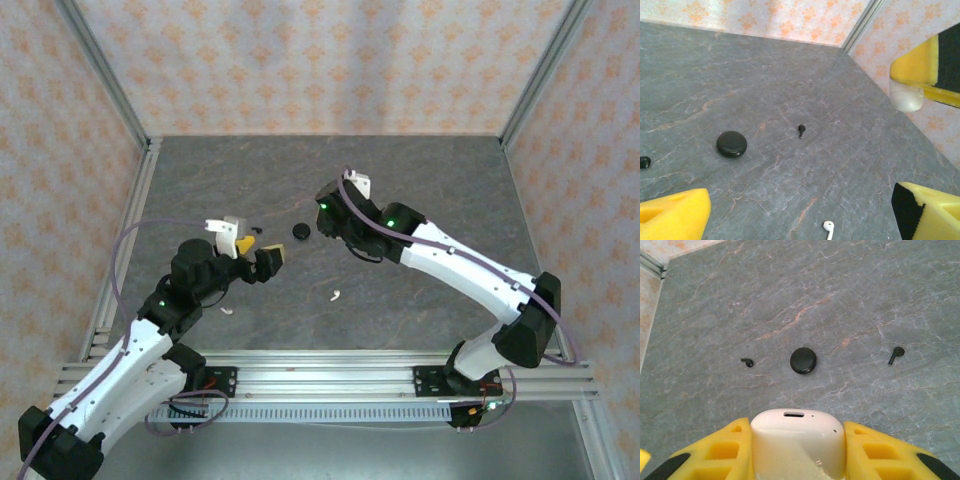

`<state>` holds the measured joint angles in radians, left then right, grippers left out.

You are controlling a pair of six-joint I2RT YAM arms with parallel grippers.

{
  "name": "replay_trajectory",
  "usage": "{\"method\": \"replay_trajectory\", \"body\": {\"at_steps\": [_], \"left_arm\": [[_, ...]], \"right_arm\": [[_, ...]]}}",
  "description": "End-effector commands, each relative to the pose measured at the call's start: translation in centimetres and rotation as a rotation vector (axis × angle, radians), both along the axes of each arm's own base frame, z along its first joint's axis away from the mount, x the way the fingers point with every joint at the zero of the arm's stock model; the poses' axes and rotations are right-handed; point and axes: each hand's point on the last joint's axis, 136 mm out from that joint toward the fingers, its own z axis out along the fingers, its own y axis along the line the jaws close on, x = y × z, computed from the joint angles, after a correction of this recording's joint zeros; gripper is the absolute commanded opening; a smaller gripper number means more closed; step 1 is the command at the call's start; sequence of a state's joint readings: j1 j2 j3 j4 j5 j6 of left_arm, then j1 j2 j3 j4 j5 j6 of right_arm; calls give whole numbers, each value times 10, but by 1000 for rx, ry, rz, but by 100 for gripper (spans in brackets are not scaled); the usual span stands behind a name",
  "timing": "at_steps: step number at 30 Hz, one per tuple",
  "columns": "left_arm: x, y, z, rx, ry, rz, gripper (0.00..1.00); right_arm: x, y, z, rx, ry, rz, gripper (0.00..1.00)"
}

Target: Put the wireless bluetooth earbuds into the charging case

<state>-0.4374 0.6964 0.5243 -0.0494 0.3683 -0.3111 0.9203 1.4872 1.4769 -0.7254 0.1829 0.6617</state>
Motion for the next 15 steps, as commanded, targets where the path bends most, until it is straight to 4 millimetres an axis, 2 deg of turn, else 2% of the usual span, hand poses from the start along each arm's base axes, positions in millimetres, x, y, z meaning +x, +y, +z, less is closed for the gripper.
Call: {"method": "replay_trajectory", "body": {"at_steps": [1, 5, 9, 12, 15], "left_arm": [[1, 1, 6, 25, -30, 1, 93], [6, 20, -12, 101, 50, 109, 93], [6, 28, -21, 125, 98, 151, 93], [4, 32, -26, 131, 127, 172, 92], [0, 37, -33, 148, 157, 189, 92]], "right_arm": [[-3, 0, 5, 27, -12, -9, 38], [-3, 0, -42, -63, 125, -50, 38], [-9, 26, -110, -36, 339, -29, 38], [-14, 45, -152, -3, 443, -17, 38], [-15, 51, -183, -22, 504, -29, 39]]}}
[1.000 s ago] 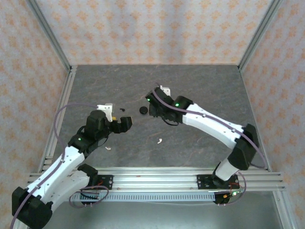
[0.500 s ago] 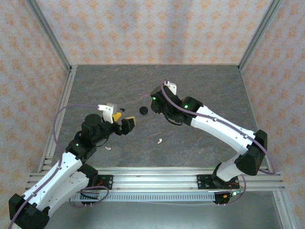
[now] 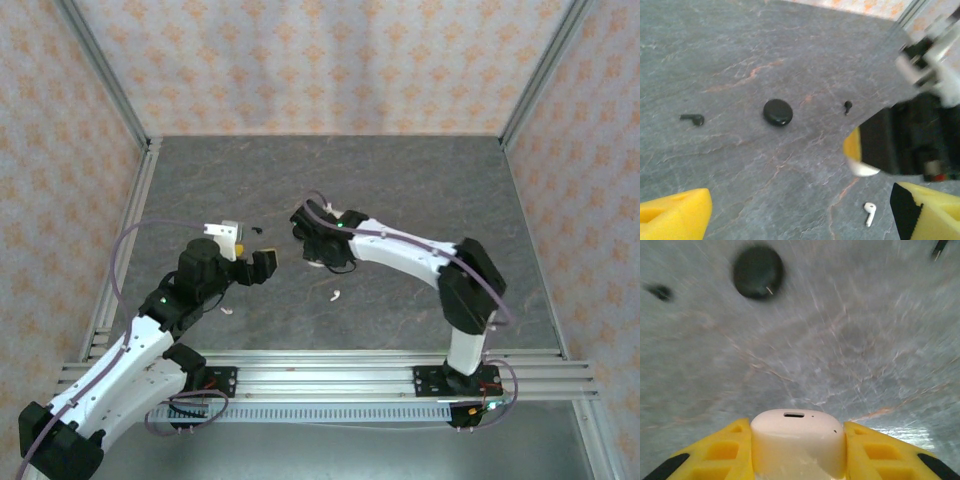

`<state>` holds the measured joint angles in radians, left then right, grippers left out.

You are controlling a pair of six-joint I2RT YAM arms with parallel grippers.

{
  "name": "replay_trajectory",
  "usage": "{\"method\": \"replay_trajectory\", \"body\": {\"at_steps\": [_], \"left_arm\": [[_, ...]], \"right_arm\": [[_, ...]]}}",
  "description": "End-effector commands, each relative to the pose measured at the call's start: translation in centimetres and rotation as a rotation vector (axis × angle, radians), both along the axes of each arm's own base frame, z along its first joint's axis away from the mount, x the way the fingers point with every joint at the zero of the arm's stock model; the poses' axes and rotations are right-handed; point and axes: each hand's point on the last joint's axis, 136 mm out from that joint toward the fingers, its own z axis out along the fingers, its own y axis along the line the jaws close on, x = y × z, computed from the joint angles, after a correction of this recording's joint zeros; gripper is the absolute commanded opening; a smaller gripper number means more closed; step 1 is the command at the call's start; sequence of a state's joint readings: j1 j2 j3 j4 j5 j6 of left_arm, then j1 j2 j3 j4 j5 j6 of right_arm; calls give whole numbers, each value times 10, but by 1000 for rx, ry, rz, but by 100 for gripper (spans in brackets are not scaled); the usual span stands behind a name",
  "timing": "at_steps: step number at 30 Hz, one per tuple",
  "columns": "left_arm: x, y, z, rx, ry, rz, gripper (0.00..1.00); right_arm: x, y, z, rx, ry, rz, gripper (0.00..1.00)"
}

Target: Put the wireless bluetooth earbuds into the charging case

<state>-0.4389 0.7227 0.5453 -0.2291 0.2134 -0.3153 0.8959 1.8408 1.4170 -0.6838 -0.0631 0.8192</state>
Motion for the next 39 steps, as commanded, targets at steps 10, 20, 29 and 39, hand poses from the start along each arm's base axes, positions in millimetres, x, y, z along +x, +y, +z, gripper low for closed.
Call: {"method": "replay_trajectory", "body": {"at_steps": [10, 20, 29, 39], "left_arm": [[-13, 17, -20, 50, 108, 73, 93], [-13, 3, -54, 8, 288, 69, 85], [-19, -15, -93, -111, 403, 120, 54], [-25, -68, -117, -58, 454, 9, 31]], "right_arm": [[-7, 2, -65, 39, 181, -85, 63], [24, -33, -1, 67, 80, -66, 73], [61, -18, -27, 120, 158, 48, 43], [63, 9, -52, 158, 242, 167, 29]]}}
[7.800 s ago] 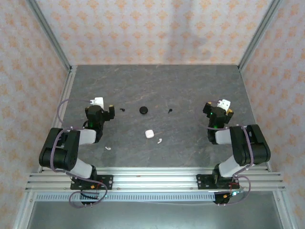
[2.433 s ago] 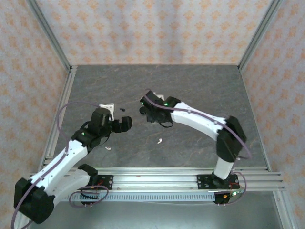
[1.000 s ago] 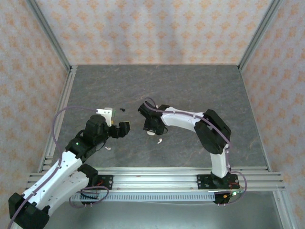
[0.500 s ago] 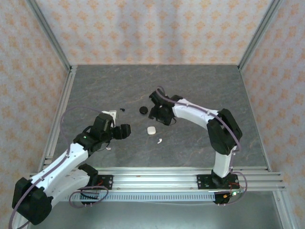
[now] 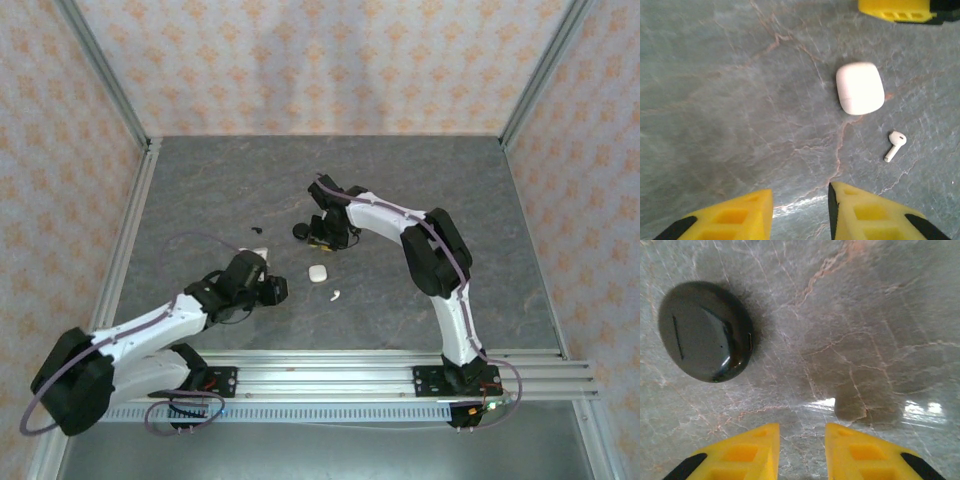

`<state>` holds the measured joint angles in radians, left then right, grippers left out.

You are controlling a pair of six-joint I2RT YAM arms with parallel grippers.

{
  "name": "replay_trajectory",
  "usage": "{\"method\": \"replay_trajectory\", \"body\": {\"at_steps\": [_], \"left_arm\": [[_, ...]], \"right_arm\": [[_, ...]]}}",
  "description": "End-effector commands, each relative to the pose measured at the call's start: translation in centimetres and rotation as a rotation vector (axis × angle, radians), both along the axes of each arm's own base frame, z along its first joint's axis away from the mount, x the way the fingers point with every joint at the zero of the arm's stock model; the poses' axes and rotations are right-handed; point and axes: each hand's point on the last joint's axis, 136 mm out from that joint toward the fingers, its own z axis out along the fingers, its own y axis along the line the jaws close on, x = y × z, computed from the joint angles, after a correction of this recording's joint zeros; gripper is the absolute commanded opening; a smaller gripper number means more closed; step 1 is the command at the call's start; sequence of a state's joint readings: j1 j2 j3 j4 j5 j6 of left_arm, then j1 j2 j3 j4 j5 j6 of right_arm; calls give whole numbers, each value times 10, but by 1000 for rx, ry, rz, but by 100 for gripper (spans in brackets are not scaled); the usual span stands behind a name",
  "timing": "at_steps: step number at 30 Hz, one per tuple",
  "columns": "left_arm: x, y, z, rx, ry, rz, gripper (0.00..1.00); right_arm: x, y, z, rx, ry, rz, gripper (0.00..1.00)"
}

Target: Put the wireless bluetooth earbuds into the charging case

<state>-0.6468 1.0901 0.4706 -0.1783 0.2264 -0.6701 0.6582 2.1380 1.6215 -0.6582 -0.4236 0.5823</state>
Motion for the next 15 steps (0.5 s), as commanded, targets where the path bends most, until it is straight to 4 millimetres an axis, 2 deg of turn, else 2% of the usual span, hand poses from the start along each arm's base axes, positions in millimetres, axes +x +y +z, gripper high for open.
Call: {"method": "replay_trajectory", "body": {"at_steps": [1, 7, 10, 15], "left_arm": [[10, -25, 5, -17, -33, -19, 29], [11, -64, -3, 10, -50, -85, 19], [14, -67, -12, 43, -32, -71, 17], [22, -69, -22, 70, -21, -44, 15]], "right_arm": [[-8, 6, 3, 17, 28, 66, 28], [-34, -5, -16, -5, 102, 135, 20], [-49, -15, -24, -23, 139, 154, 18], [-64, -27, -26, -36, 156, 153, 18]]}}
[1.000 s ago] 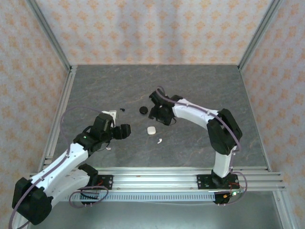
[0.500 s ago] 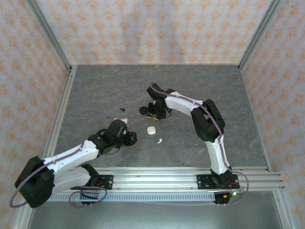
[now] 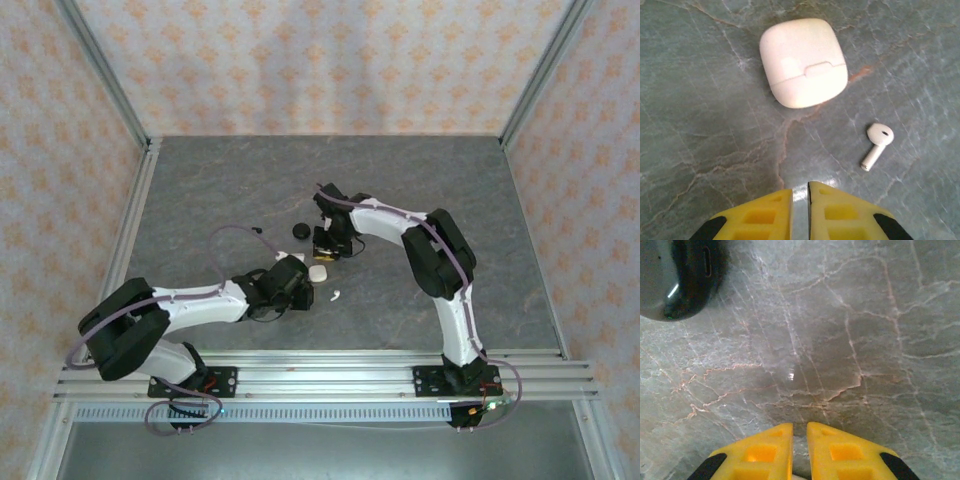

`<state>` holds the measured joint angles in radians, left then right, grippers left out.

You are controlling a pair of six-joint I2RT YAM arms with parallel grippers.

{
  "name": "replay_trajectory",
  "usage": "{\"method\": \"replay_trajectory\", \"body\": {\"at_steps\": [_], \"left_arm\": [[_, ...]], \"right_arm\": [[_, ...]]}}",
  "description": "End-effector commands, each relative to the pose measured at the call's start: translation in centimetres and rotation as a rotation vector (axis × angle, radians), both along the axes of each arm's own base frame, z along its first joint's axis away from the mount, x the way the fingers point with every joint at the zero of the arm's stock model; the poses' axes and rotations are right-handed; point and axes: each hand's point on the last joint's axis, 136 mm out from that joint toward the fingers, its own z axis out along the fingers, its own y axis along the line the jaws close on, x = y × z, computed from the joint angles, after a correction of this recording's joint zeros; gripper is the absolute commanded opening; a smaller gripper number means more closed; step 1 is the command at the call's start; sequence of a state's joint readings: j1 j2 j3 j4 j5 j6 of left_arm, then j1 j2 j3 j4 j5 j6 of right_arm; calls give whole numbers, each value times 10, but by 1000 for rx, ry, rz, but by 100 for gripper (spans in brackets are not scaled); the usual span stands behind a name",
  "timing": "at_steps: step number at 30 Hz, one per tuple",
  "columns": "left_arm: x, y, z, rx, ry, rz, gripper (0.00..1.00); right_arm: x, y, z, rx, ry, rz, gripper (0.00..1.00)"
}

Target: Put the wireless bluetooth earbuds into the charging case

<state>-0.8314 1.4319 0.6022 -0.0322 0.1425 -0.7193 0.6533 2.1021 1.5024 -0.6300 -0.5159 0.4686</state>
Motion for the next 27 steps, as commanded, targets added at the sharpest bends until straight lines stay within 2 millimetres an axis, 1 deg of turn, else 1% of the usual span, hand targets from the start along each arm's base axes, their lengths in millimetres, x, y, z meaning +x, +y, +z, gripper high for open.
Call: {"method": "replay_trajectory", "body": {"at_steps": [1, 4, 7, 11, 18, 27], "left_arm": [[17, -5, 5, 8, -45, 52, 14], [23, -4, 1, 36, -35, 69, 13], [29, 4, -3, 79, -25, 101, 12], [37, 13, -3, 103, -25, 132, 12], [48, 24, 5, 122, -38, 158, 12], [60, 29, 14, 136, -53, 161, 12]], "right_arm": [[-36, -22, -11, -75, 97, 28, 18], [-43, -28, -9, -75, 95, 22, 18], [-49, -32, -9, -75, 96, 21, 18], [-59, -37, -8, -77, 98, 23, 18], [-73, -44, -10, -82, 106, 18, 18], [-89, -41, -4, -75, 96, 26, 18]]}}
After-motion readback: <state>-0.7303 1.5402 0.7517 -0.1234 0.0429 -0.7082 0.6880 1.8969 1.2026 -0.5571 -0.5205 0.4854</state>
